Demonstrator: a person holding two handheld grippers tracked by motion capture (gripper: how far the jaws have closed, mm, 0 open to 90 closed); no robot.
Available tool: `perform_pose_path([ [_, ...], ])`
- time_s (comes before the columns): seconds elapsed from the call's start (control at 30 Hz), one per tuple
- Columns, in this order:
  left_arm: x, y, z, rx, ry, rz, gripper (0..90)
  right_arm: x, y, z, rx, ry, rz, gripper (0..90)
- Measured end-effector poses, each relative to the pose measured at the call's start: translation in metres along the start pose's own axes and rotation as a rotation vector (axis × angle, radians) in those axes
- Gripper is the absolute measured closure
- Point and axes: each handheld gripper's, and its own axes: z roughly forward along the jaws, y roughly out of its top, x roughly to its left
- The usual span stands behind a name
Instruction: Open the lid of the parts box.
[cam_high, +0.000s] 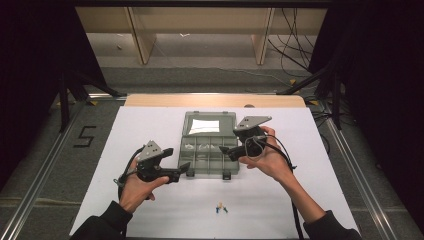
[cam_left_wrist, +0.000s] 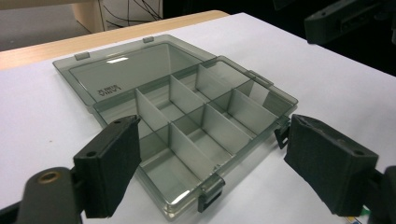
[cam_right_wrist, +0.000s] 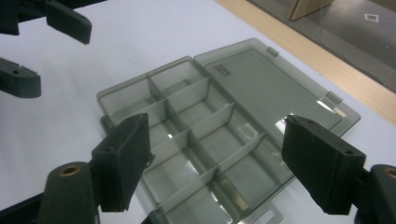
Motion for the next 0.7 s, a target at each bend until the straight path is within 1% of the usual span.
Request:
perform_pose_path([
  [0.03, -0.001, 0.0, -0.001, 0.002, 0.0, 0.013, 17.2, 0.001, -0.002, 0.0, 0.004, 0.008, -0.015, 21.9],
  [0.07, -0.001, 0.0, -0.001, 0.002, 0.0, 0.013, 17.2, 0.003, -0.003, 0.0, 0.012, 0.009, -0.019, 21.8],
  [0.1, -0.001, 0.0, -0.002, 0.0, 0.002, 0.032, 17.2, 0.005, -0.005, 0.0, 0.019, 0.01, -0.022, 21.5],
  [0.13, -0.003, 0.001, -0.004, -0.021, 0.005, 0.021, 17.2, 0.007, -0.007, 0.0, 0.033, 0.013, -0.023, 21.2],
  [0.17, -0.003, 0.001, -0.004, -0.021, 0.005, 0.021, 17.2, 0.007, -0.007, 0.0, 0.033, 0.013, -0.023, 21.2],
  [0.2, -0.004, 0.001, -0.007, -0.03, 0.011, 0.019, 17.2, 0.011, -0.01, 0.0, 0.036, 0.02, -0.031, 21.2],
  [0.23, -0.004, 0.001, -0.007, -0.03, 0.011, 0.019, 17.2, 0.011, -0.01, 0.0, 0.036, 0.02, -0.031, 21.2],
  [0.27, -0.005, 0.0, -0.009, -0.03, 0.001, 0.043, 17.3, 0.016, -0.013, 0.001, 0.053, 0.029, -0.053, 22.7],
  [0.3, -0.007, -0.001, -0.009, -0.034, 0.002, 0.023, 17.3, 0.019, -0.014, 0.0, 0.072, 0.03, -0.063, 23.3],
  [0.33, -0.008, -0.001, -0.01, -0.032, 0.0, 0.034, 17.4, 0.022, -0.015, 0.0, 0.077, 0.021, -0.082, 23.4],
  [0.37, -0.009, -0.001, -0.011, -0.035, 0.0, 0.034, 17.5, 0.025, -0.016, 0.0, 0.102, 0.028, -0.095, 23.7],
  [0.4, -0.009, -0.001, -0.011, -0.035, 0.0, 0.034, 17.5, 0.025, -0.016, 0.0, 0.102, 0.028, -0.095, 23.7],
  [0.43, -0.011, -0.001, -0.013, -0.041, -0.003, 0.036, 17.5, 0.032, -0.019, 0.0, 0.114, 0.028, -0.111, 24.2],
  [0.47, -0.011, -0.002, -0.014, -0.04, -0.003, 0.036, 17.5, 0.034, -0.021, 0.0, 0.121, 0.027, -0.121, 24.2],
  [0.53, -0.011, -0.003, -0.015, -0.046, -0.008, 0.043, 17.5, 0.038, -0.025, 0.0, 0.139, 0.046, -0.127, 24.5],
  [0.57, -0.011, -0.003, -0.017, -0.044, -0.008, 0.059, 17.5, 0.04, -0.026, 0.0, 0.146, 0.051, -0.118, 24.7],
  [0.6, -0.012, -0.004, -0.017, -0.047, -0.006, 0.049, 17.5, 0.041, -0.028, 0.001, 0.147, 0.05, -0.132, 24.7],
  [0.63, -0.012, -0.004, -0.018, -0.045, -0.001, 0.06, 17.5, 0.042, -0.029, 0.0, 0.158, 0.055, -0.125, 24.7],
  [0.67, -0.012, -0.005, -0.018, -0.054, -0.001, 0.069, 17.5, 0.043, -0.031, 0.001, 0.155, 0.053, -0.128, 24.7],
  [0.7, -0.013, -0.005, -0.02, -0.047, 0.015, 0.074, 17.5, 0.045, -0.033, 0.0, 0.163, 0.062, -0.124, 24.7],
])
